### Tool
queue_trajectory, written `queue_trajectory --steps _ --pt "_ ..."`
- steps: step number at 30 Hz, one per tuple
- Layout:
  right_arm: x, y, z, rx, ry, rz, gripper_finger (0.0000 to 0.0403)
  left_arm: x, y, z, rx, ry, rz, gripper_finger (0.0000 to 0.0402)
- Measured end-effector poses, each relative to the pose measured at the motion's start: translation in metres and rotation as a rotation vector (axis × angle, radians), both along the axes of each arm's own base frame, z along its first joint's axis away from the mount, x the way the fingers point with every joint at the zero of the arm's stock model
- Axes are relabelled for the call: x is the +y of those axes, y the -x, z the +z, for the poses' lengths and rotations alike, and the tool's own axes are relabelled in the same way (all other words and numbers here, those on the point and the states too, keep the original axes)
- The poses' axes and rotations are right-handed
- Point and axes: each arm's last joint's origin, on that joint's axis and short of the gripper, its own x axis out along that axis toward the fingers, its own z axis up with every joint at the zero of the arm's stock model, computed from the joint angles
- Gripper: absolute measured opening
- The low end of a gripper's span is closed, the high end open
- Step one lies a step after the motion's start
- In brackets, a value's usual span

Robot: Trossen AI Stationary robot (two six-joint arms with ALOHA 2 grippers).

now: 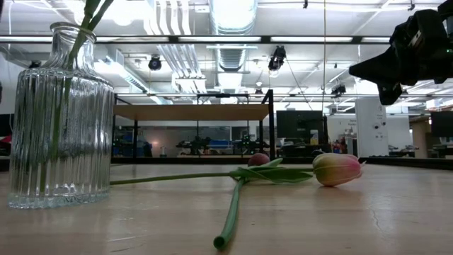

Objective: Pick and place flowers into a vace then onto a shelf
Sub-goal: Put the light red flower into the right transparent vase

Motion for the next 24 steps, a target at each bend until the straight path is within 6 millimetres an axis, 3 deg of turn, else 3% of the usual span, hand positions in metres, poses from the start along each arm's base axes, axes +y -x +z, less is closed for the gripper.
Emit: queue_trajectory --steps 8,24 --pt "0.0 0.0 0.0 0.0 0.0 0.0 0.0009 0.001 -0.038 -0.021 0.186 0.022 0.032 0.021" --pt "0.0 0.0 0.0 0.012 0.04 0.001 0.0009 -0.006 -0.083 -0.108 0.369 0.074 -0.018 0.021"
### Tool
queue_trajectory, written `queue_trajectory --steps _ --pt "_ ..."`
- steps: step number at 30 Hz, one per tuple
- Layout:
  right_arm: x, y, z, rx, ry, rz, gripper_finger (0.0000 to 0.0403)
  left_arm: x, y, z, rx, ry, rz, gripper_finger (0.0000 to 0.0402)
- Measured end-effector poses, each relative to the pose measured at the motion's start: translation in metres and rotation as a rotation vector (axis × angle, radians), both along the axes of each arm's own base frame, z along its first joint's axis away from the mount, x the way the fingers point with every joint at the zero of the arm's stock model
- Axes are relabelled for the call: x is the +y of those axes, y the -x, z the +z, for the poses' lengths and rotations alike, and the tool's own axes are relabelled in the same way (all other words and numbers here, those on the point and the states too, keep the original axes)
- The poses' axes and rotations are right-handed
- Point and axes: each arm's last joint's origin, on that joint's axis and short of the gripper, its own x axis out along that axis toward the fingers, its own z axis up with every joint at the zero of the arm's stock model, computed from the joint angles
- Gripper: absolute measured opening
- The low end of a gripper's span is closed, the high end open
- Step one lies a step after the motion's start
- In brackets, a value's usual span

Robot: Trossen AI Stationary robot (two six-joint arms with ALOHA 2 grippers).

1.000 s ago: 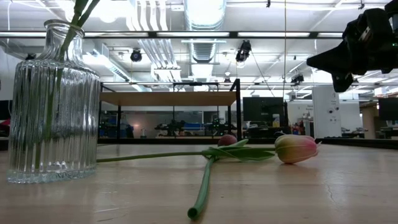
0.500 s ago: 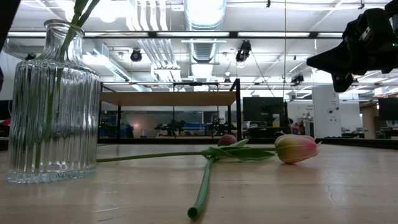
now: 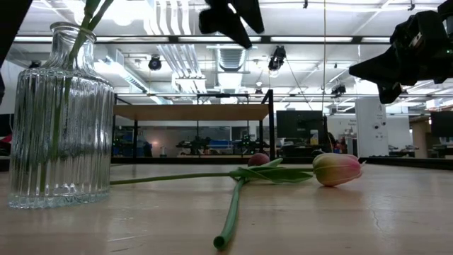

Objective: Pick and place flowers into a vace then onto a shelf
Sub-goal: Put the light red flower into the right transparent vase

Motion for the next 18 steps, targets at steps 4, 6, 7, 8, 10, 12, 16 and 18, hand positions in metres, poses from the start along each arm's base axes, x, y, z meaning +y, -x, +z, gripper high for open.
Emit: queue_trajectory --steps 4,6,7,8,10,12,16,18 --pt "0.0 0.0 0.0 0.006 0.005 0.0 0.0009 -0.003 -0.006 -0.029 0.011 0.05 -0.035 0.021" --pt "0.0 0.0 0.0 0.008 0.005 0.0 0.0009 -0.003 -0.006 -0.044 0.041 0.065 -0.046 0.021" --pt "0.0 -0.001 -0.001 0.011 0.005 0.0 0.0009 -0.003 -0.006 -0.052 0.057 0.074 -0.052 0.021" --pt "0.0 -0.001 -0.001 0.013 0.005 0.0 0.0009 -0.004 -0.004 -0.061 0.075 0.079 -0.054 0.021" --pt "0.0 -0.001 -0.001 0.02 0.005 0.0 0.0009 -0.006 -0.002 -0.079 0.111 0.099 -0.07 0.021" --pt "0.0 -0.002 -0.002 0.027 0.006 0.0 0.0009 -0.009 0.0 -0.096 0.126 0.115 -0.085 0.021" --pt "0.0 -0.003 -0.003 0.044 0.006 0.001 0.0009 -0.014 0.002 -0.126 0.105 0.169 -0.129 0.021" --pt "0.0 -0.003 -0.004 0.053 0.006 0.0 0.0009 -0.016 0.003 -0.137 0.09 0.208 -0.158 0.021"
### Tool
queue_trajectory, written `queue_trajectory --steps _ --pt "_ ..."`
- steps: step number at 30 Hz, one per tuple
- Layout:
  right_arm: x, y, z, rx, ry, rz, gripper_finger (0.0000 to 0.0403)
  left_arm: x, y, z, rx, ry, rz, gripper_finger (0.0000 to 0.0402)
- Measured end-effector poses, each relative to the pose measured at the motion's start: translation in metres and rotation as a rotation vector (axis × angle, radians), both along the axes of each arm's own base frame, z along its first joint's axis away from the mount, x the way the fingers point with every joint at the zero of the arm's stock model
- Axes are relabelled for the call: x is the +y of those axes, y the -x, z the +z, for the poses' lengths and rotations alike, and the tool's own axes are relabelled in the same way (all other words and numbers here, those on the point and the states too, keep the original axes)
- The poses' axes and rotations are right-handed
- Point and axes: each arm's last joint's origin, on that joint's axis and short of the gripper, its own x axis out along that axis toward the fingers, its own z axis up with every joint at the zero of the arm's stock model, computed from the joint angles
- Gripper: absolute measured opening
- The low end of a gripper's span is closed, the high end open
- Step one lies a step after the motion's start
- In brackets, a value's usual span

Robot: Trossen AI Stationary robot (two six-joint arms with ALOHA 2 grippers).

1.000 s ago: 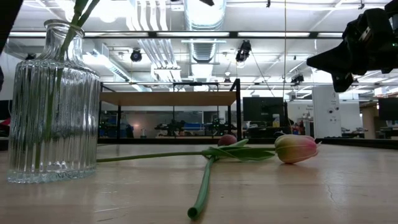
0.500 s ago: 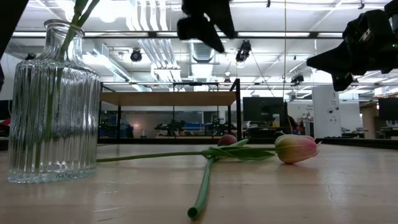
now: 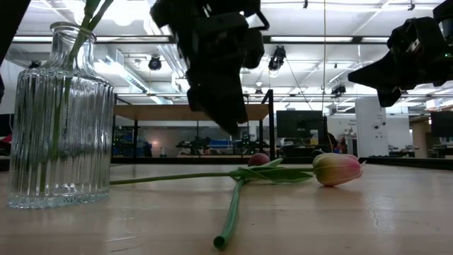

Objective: Pick and place flowers into a vace then onto a shelf
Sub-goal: Put the light red flower into the right transparent vase

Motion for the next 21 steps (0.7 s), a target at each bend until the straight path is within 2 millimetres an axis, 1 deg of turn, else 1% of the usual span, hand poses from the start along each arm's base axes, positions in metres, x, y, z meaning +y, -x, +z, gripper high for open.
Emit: queue_trajectory --steps 3,7,17,21 --pt "0.0 -0.001 -0.001 0.013 0.0 0.0 0.0009 -0.004 0.002 -0.011 -0.014 0.046 -0.034 0.021" --pt "0.0 -0.002 -0.003 0.032 0.001 0.0 0.0009 -0.009 0.008 -0.021 0.01 0.027 -0.083 0.0206" --pt "0.0 -0.004 -0.006 0.076 0.002 -0.001 0.0009 -0.025 0.011 -0.027 -0.024 0.003 -0.172 0.0203" --pt "0.0 -0.004 -0.007 0.077 0.002 -0.001 0.0009 -0.026 0.014 -0.033 -0.009 -0.006 -0.194 0.0203"
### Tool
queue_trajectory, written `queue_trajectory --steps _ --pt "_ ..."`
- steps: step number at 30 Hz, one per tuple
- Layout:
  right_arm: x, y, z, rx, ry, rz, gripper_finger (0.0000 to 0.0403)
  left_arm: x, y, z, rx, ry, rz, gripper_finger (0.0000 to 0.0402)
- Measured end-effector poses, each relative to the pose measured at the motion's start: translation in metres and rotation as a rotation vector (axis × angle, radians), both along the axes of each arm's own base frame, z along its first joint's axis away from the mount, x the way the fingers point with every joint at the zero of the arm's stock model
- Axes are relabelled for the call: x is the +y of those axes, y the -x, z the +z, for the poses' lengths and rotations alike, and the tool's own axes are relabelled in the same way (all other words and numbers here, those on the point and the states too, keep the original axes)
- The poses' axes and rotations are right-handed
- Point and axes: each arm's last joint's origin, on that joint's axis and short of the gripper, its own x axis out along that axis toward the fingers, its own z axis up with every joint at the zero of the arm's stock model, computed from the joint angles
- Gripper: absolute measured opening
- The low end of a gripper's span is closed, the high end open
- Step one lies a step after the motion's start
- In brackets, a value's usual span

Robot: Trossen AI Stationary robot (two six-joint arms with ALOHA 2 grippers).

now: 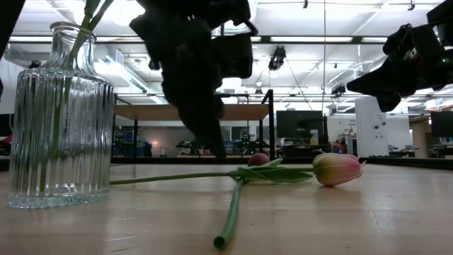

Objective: Pick and place flowers into a vace then onto a shelf
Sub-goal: Put the light red flower into the right transparent vase

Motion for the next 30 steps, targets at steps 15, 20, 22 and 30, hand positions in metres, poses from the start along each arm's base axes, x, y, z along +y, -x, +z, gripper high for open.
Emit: queue_trajectory --steps 15,20,22,30 --pt "0.0 -0.001 0.013 -0.131 0.015 0.0 0.0009 0.004 0.02 -0.033 0.076 -0.015 0.002 0.0198" --pt "0.0 -0.001 0.013 -0.133 0.015 -0.001 0.0009 0.005 0.021 -0.035 0.069 -0.019 0.006 0.0157" --pt "0.0 -0.001 0.013 -0.134 0.015 0.0 0.0009 0.005 0.021 -0.035 0.068 -0.023 0.009 0.0132" --pt "0.0 -0.001 0.013 -0.134 0.015 -0.001 0.0009 0.007 0.021 -0.036 0.069 -0.031 0.02 0.0016"
